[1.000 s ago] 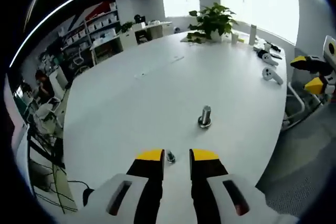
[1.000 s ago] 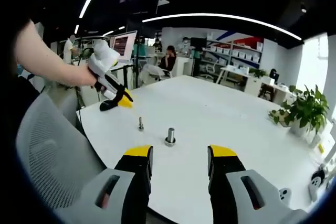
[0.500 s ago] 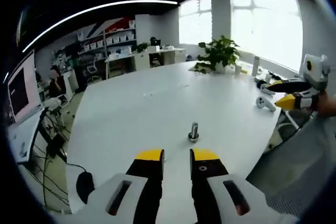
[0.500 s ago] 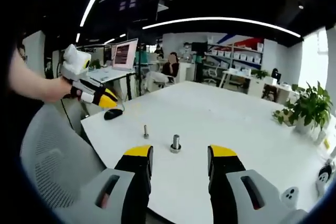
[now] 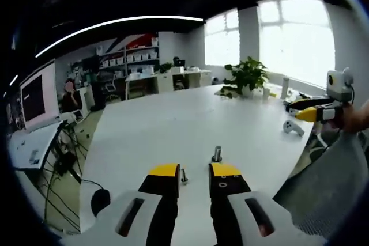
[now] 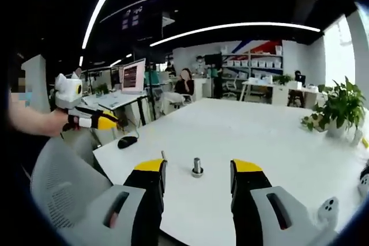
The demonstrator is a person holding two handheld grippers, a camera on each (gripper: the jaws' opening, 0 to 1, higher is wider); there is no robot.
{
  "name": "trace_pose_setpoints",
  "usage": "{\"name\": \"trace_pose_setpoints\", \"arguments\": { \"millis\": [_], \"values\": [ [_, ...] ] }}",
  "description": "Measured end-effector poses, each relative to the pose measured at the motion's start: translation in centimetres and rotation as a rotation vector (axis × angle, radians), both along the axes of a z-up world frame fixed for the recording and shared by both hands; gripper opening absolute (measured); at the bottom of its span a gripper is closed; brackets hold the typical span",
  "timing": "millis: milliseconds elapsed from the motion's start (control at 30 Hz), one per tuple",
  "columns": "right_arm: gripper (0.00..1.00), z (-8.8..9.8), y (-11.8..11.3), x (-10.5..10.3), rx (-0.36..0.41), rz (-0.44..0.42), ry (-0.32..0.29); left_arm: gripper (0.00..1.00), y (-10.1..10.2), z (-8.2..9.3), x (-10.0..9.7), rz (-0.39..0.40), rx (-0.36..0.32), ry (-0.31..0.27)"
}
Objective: Place the washer onto the threaded stud by aligning its center hole with the stud, sliding it down to the base, and recovering from edge contact or off-axis alignment until the washer reaches the visible bottom stop.
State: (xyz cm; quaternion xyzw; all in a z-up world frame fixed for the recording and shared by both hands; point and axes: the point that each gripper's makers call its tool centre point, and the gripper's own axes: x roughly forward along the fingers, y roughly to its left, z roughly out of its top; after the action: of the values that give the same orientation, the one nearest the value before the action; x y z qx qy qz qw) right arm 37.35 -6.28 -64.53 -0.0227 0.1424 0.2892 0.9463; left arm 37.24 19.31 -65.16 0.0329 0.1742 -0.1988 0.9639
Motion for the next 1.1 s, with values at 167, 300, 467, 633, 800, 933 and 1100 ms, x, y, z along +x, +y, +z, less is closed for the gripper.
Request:
{"name": "trace_pose_setpoints", "arguments": {
  "millis": [167, 300, 467, 633, 800, 933, 1100],
  "values": [
    [0.47, -0.1, 0.2, -0.1, -0.001, 0.005, 0.001, 0.18, 0.3, 0.7, -0.2, 0.018, 0.011, -0.050],
    [0.47, -0.2, 0.3, -0.2, -0.018, 0.009, -0.004, 0.18, 0.9, 0.9, -0.1, 0.046, -0.005, -0.054],
    [0.47, 0.1, -0.2, -0.1, -0.006, -0.013, -0.010, 0.18, 1.3, 1.5, 0.0, 0.061, -0.028, -0.077],
    [0.47, 0.0, -0.5, 0.2, -0.010, -0.038, -0.009, 0.18, 1.1, 1.6, -0.2, 0.050, -0.023, -0.078],
    [0.47, 0.2, -0.4, 0.1, -0.017, -0.033, -0.021, 0.19, 1.1, 1.9, -0.1, 0.039, -0.039, -0.095],
    [0.48, 0.3, -0.8, 0.2, -0.027, -0.062, -0.029, 0.19, 0.9, 1.8, -0.1, 0.023, -0.046, -0.092],
    [0.48, -0.8, -1.4, 0.5, -0.070, -0.093, 0.006, 0.19, 0.7, 1.5, -0.1, 0.016, -0.060, -0.079]
  ]
}}
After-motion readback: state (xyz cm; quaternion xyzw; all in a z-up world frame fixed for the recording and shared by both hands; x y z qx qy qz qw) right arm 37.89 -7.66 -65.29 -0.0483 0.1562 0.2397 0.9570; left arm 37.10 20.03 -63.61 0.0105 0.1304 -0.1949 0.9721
